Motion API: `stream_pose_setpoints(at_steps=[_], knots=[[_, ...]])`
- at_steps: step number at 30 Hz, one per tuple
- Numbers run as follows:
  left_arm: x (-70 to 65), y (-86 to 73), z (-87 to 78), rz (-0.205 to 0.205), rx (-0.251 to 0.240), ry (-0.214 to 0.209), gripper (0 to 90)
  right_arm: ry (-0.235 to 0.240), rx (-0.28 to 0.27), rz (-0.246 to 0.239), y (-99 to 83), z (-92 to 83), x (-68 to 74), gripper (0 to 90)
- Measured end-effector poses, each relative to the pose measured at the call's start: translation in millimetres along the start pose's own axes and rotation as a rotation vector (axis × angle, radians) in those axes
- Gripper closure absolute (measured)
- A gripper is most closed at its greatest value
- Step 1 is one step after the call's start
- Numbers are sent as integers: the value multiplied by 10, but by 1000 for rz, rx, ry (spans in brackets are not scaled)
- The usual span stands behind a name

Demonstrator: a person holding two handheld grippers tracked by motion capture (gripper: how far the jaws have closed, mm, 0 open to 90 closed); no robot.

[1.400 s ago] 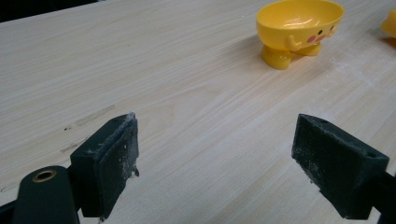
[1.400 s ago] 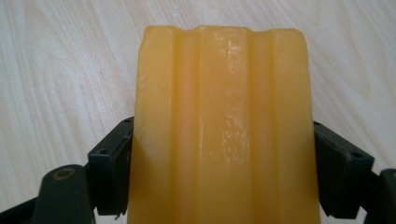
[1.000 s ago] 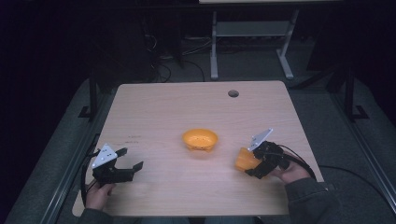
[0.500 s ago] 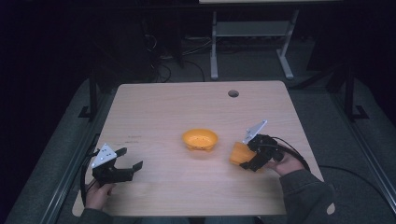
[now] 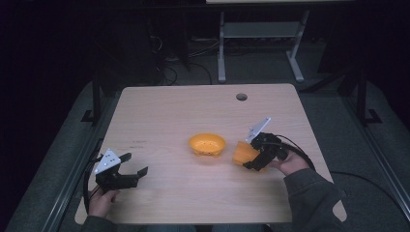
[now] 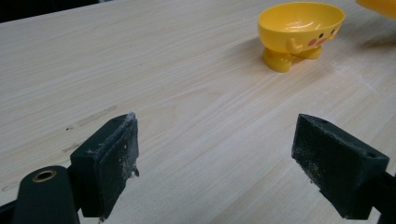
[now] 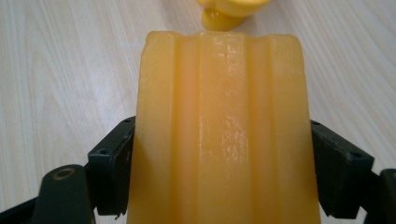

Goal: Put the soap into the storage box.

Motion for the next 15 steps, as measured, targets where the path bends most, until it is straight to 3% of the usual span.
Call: stream_pose_setpoints(at_steps=[15], knots=[[-2,2,4,1,0,-1,141,8,-2,-33,199,16,-25,206]])
Point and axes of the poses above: each handheld gripper's, and its own axes: z roughly forward along the jaws, y roughly out of its top, x roughly to its left, the point moved 4 cm from there along z, roughly forward along the jaws, and after that the axes turned 7 degrees about z, right-handed, at the moved point
